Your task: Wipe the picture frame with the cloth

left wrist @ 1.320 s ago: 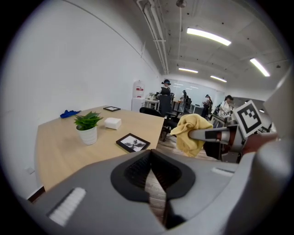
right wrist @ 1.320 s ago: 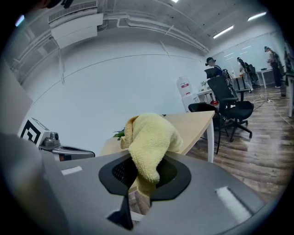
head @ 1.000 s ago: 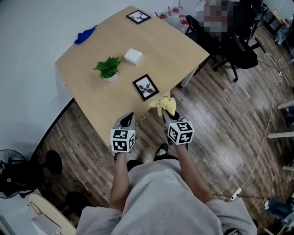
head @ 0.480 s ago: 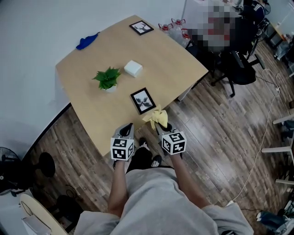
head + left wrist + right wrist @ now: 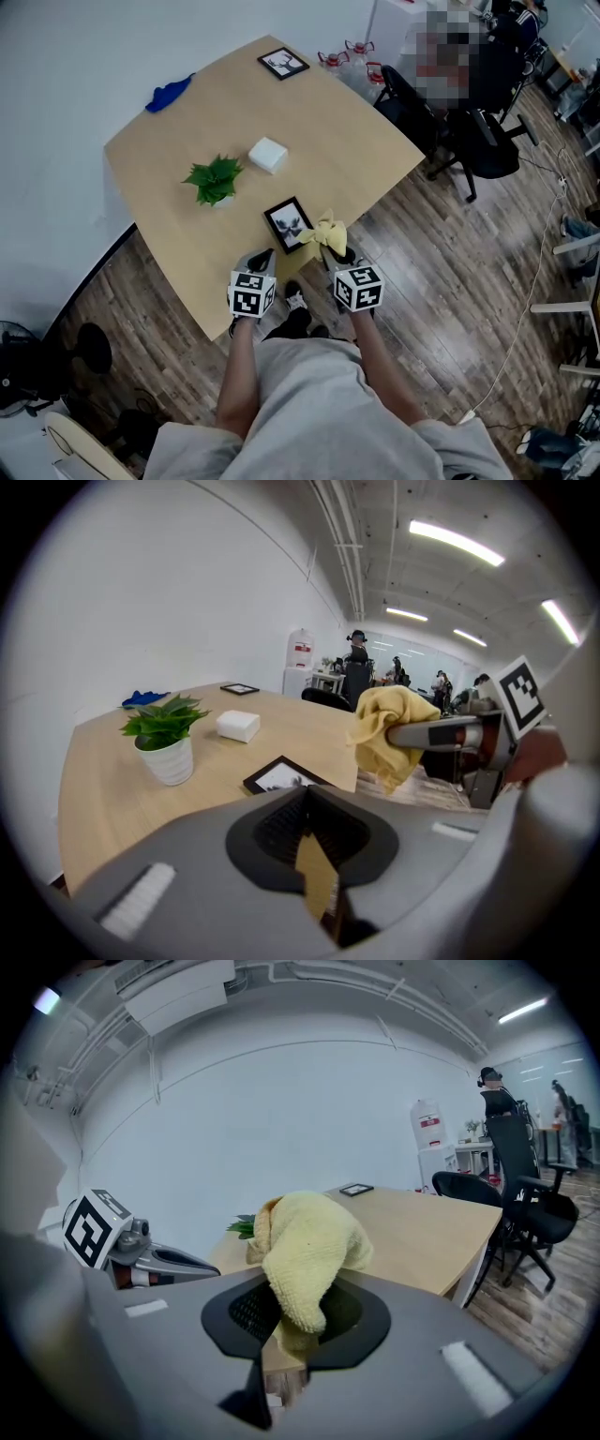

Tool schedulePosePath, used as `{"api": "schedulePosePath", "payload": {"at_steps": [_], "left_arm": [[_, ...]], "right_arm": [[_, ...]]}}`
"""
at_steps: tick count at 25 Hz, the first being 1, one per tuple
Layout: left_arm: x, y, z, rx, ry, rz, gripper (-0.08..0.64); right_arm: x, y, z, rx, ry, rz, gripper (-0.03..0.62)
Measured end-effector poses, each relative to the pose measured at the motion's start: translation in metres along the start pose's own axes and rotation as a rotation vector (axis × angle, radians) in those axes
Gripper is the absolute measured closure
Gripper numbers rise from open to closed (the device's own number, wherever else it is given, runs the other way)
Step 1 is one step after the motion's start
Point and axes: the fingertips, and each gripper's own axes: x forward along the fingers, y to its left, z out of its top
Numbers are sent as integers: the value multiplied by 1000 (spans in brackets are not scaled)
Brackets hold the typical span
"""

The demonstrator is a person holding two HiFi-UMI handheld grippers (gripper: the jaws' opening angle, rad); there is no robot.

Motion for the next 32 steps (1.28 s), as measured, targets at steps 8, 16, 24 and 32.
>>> {"api": "schedulePosePath", "payload": {"at_steps": [8,16,24,32], "left_arm": [[39,22,7,18,54,-47,508],[75,51,18,44,82,-84,508],[107,55,6,92,173,-172,508],[122,39,-21,154,245,-251,508]], "right_arm": [[44,-23,3,4,48,-14,535],[91,-42,8,-55,117,4,535],[142,-50,7,-221,243,124,535],[175,-38,3,-326,328,252,535]]}}
